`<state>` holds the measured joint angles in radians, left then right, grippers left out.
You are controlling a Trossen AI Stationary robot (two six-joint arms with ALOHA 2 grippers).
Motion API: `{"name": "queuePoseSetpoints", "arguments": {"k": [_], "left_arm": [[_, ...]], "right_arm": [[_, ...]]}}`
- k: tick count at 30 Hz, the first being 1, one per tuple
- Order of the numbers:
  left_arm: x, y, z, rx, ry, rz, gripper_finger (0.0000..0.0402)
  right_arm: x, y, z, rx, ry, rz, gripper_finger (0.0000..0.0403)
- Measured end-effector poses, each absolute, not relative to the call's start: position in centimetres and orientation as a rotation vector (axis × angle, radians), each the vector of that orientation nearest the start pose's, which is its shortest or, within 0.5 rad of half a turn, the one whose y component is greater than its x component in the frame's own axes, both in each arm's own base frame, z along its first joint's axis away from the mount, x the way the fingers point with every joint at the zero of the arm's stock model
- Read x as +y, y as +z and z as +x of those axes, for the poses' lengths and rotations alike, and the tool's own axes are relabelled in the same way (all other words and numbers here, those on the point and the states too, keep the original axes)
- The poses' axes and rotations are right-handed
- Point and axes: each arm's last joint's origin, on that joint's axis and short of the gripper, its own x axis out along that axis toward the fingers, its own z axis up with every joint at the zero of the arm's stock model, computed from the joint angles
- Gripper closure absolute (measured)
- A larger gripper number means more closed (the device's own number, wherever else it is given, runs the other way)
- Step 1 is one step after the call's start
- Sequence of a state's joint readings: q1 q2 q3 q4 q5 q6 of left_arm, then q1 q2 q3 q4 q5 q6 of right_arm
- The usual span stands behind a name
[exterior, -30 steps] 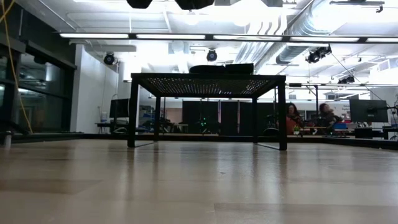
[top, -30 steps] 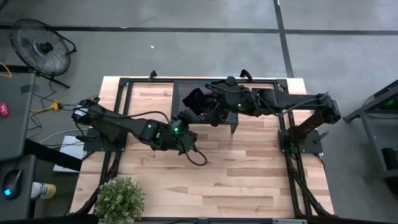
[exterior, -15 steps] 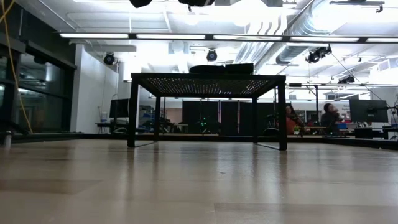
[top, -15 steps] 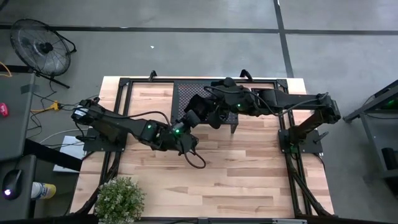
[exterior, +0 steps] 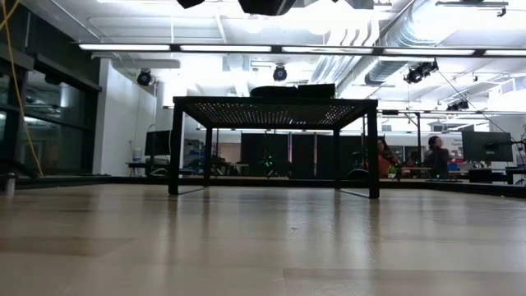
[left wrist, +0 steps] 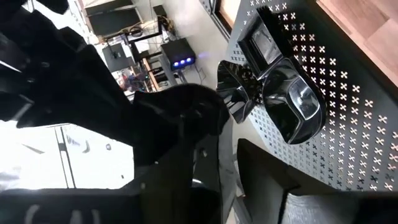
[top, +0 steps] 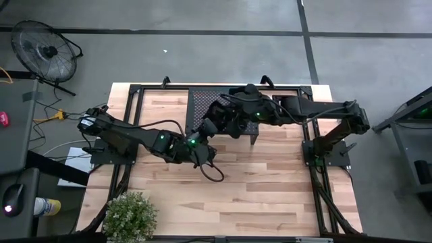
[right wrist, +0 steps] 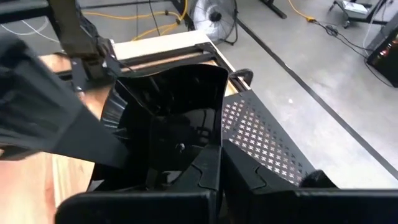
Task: Pick & Place Mini shaped plates
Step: Stack the black distorted square plate on top of the other black distorted square plates on the shelf
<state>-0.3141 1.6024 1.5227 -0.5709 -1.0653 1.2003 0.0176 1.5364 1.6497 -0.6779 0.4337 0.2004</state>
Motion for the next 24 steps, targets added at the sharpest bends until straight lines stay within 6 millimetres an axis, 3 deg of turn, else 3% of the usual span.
{"name": "queuePoseSetpoints", "arguments": {"k": [5,11,17,24], "left_arm": [[-8.1,35.8,33.3,0.932,0.357,1.540,0.0270],[-7.7,36.4,32.7,0.979,0.560,1.495,0.0268],[-6.6,38.3,29.6,0.838,0.711,1.142,0.0268],[-2.3,38.7,24.4,0.911,0.744,0.712,0.0268]], "right_arm": [[-1.3,40.4,32.7,0.514,-0.488,0.074,0.0402],[-3.2,40.2,31.4,0.568,-0.611,0.124,0.0403],[-5.8,40.2,29.3,0.628,-0.725,0.161,0.0403],[-8.2,39.2,26.0,0.595,-0.799,0.267,0.0403]]}}
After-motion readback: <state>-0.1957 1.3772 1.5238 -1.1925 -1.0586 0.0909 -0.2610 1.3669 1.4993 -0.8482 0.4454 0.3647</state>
